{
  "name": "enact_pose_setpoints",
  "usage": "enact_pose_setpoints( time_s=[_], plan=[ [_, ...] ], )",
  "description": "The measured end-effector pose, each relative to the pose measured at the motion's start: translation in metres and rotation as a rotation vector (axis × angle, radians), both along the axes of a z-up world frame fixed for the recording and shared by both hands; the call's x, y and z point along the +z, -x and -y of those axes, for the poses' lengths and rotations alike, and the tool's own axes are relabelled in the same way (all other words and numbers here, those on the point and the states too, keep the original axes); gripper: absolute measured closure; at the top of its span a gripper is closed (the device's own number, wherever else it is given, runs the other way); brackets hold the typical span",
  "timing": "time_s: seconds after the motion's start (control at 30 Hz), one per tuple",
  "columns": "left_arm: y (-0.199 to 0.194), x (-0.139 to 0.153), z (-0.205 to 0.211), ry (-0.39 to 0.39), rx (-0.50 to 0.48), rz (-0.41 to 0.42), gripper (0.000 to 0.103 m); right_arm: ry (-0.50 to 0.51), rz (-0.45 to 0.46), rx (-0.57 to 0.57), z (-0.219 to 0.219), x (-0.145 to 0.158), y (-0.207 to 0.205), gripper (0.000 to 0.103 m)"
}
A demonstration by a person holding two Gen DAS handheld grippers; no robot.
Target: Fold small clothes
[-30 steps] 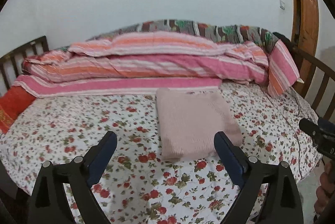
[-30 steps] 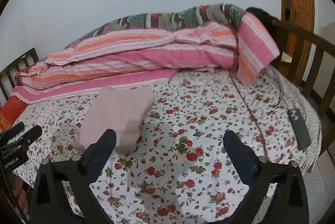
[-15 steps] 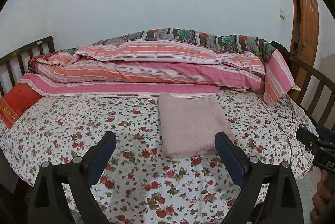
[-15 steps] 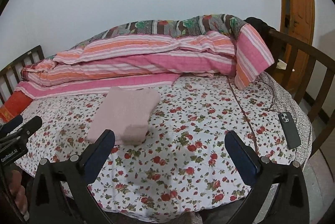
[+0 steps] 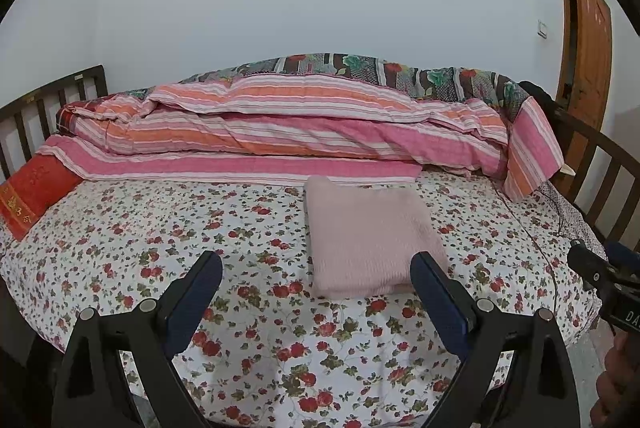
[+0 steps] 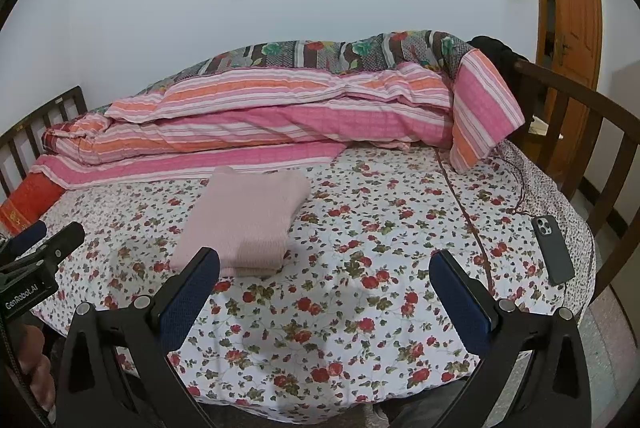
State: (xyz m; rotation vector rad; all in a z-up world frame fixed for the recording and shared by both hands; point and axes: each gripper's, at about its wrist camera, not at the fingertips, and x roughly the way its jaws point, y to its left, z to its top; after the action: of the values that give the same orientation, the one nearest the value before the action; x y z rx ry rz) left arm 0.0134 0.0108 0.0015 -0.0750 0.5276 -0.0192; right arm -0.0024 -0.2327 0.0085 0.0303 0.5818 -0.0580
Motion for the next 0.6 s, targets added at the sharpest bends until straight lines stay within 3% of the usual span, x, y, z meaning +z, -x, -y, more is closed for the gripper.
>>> enact_pose_setpoints(
  time_s=[0.6],
  plan=[
    [0.0006, -0.001, 0.0003, 0.003, 0.001, -0.004, 0.008, -0.011, 0.003, 0.002, 0.0003, -0.0001, 0.0016, 0.001]
  ],
)
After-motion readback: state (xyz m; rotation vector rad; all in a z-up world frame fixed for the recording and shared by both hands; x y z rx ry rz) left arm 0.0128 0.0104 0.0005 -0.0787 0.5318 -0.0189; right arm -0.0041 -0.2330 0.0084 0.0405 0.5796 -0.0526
